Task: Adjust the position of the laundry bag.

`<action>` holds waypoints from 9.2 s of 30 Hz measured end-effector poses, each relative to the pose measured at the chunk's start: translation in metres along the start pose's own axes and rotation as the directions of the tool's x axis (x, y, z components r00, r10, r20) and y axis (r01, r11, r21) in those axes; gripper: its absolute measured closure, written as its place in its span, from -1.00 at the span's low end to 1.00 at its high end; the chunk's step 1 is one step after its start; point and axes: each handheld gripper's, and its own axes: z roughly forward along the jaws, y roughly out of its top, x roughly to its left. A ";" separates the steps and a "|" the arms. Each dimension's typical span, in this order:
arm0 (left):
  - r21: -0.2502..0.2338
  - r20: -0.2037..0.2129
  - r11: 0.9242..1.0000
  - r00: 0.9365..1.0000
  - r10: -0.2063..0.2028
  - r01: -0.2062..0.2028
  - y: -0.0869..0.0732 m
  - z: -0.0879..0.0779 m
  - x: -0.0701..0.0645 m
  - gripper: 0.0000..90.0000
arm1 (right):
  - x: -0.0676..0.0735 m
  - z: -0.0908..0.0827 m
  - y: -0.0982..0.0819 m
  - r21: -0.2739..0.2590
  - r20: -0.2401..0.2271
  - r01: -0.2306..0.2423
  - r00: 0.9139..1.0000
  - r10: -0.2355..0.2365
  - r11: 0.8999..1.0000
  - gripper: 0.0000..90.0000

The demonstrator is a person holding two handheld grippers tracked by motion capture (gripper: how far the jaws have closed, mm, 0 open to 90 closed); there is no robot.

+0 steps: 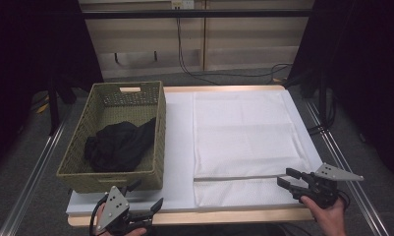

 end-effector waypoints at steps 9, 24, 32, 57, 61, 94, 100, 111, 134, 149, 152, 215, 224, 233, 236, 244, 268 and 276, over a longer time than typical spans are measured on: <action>0.014 -0.012 1.000 1.000 0.012 -0.012 -0.001 -0.001 0.000 -0.67 | 0.002 0.003 0.000 -0.001 -0.004 -0.012 1.000 0.012 1.000 -0.13; 0.051 0.012 0.999 1.000 0.007 -0.008 -0.003 -0.004 -0.001 -0.57 | 0.013 0.028 0.011 0.086 -0.062 0.047 0.997 -0.042 0.995 -0.14; 0.065 0.027 0.998 1.000 0.003 -0.005 -0.003 0.000 0.000 -0.54 | 0.019 0.048 0.024 0.112 -0.105 0.072 0.993 -0.060 0.991 -0.04; 0.029 0.059 0.999 0.998 0.012 -0.013 0.003 0.002 -0.005 -0.51 | 0.039 0.081 0.041 0.124 -0.163 0.145 0.979 -0.124 0.982 0.01; 0.013 0.079 1.000 0.997 0.009 -0.010 0.006 0.012 -0.005 -0.54 | 0.041 0.088 0.042 0.132 -0.145 0.139 0.982 -0.120 0.981 0.19; 0.048 0.097 0.999 0.995 0.011 -0.016 0.004 0.009 -0.006 -0.61 | 0.060 0.144 0.061 0.181 -0.191 0.183 0.970 -0.149 0.966 0.29; 0.051 0.091 0.999 0.996 0.008 -0.012 0.002 0.008 -0.006 -0.61 | 0.063 0.157 0.063 0.198 -0.206 0.191 0.967 -0.149 0.961 0.37; 0.061 0.089 0.998 0.996 0.021 -0.027 0.002 0.005 -0.008 -0.63 | 0.072 0.193 0.059 0.249 -0.244 0.180 0.963 -0.118 0.952 0.33; 0.068 0.078 0.997 0.997 0.021 -0.026 0.002 0.003 -0.004 -0.63 | 0.099 0.245 0.063 0.306 -0.239 0.239 0.956 -0.168 0.922 0.05; 0.065 0.068 0.997 0.997 0.026 -0.030 0.004 0.007 -0.004 -0.63 | 0.091 0.248 0.063 0.291 -0.188 0.212 0.969 -0.161 0.933 0.95; 0.063 0.066 0.998 0.998 0.024 -0.028 0.004 0.007 -0.003 -0.63 | 0.090 0.248 0.063 0.288 -0.192 0.197 0.971 -0.145 0.937 0.95; 0.063 0.040 0.998 0.999 0.011 -0.013 0.004 0.003 0.002 -0.63 | 0.140 0.268 0.065 0.239 -0.299 0.162 0.950 -0.086 0.957 0.91; 0.064 0.036 0.998 0.999 0.006 -0.008 0.004 0.002 0.002 -0.63 | 0.150 0.272 0.065 0.236 -0.320 0.180 0.942 -0.098 0.955 0.91; 0.069 0.038 0.998 0.999 0.000 -0.003 0.003 0.002 0.003 -0.63 | 0.154 0.277 0.066 0.242 -0.323 0.180 0.942 -0.096 0.953 0.87; 0.071 0.042 0.997 0.999 0.004 -0.007 0.003 0.003 0.002 -0.64 | 0.157 0.281 0.067 0.246 -0.319 0.176 0.943 -0.092 0.953 0.89; 0.065 0.046 0.998 0.999 0.001 -0.004 0.003 0.002 0.002 -0.64 | 0.158 0.285 0.069 0.258 -0.320 0.176 0.943 -0.088 0.950 0.94; 0.060 0.057 0.998 0.998 -0.019 0.015 0.004 0.007 0.006 -0.60 | 0.114 0.230 0.081 0.201 -0.336 0.184 0.936 -0.109 0.962 -0.01; 0.068 0.065 0.998 0.998 -0.009 0.004 0.004 0.007 0.003 -0.58 | 0.097 0.201 0.080 0.188 -0.300 0.172 0.948 -0.110 0.967 -0.05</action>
